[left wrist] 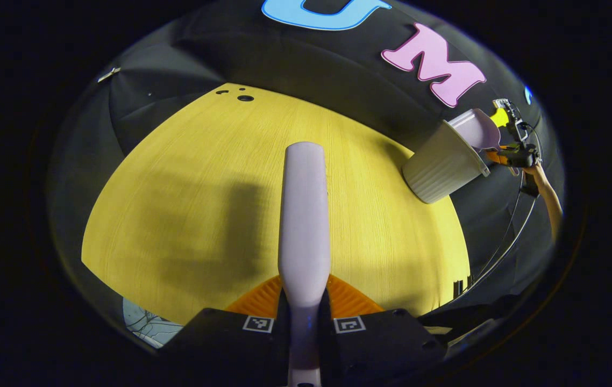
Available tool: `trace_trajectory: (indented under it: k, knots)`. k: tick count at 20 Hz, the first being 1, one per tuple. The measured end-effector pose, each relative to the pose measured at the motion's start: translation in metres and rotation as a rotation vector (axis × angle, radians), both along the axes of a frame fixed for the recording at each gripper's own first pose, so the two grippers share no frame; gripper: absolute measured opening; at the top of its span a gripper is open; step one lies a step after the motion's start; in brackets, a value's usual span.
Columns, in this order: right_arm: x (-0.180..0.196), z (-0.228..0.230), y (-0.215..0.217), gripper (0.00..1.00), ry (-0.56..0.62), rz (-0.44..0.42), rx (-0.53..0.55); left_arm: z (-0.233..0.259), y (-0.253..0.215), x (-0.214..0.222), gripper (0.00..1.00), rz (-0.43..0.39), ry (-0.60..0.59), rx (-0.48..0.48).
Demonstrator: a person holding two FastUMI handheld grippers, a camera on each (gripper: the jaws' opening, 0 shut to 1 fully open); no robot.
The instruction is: Pick up the small broom and dustpan from the desktop, sweep the trash into the dustpan with the broom, and then empty the trash into the garbage bin.
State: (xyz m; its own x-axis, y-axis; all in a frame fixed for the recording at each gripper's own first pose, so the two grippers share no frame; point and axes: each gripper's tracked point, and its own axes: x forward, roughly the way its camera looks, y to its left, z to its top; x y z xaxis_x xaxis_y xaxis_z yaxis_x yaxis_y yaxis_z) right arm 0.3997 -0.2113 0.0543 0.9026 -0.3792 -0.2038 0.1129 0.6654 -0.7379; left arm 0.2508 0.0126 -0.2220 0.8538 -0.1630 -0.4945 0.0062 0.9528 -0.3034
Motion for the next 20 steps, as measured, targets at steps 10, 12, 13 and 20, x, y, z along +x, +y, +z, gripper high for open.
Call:
trace_trajectory:
  k: [10, 12, 13, 20]
  knots:
    - [-0.006, 0.012, 0.003, 0.35, -0.171, 0.098, 0.548, 0.001, -0.01, -0.01, 0.27, -0.035, -0.04, 0.069]
    - [-0.002, 0.005, 0.0, 0.35, -0.173, 0.112, 0.562, 0.005, -0.011, -0.012, 0.27, -0.038, -0.062, 0.092]
    - [-0.002, 0.005, 0.0, 0.35, -0.177, 0.114, 0.563, 0.005, -0.014, -0.011, 0.26, -0.046, -0.071, 0.087]
    - [0.01, -0.04, 0.011, 0.35, -0.051, 0.156, 0.676, 0.001, -0.02, -0.008, 0.29, -0.095, -0.097, 0.175]
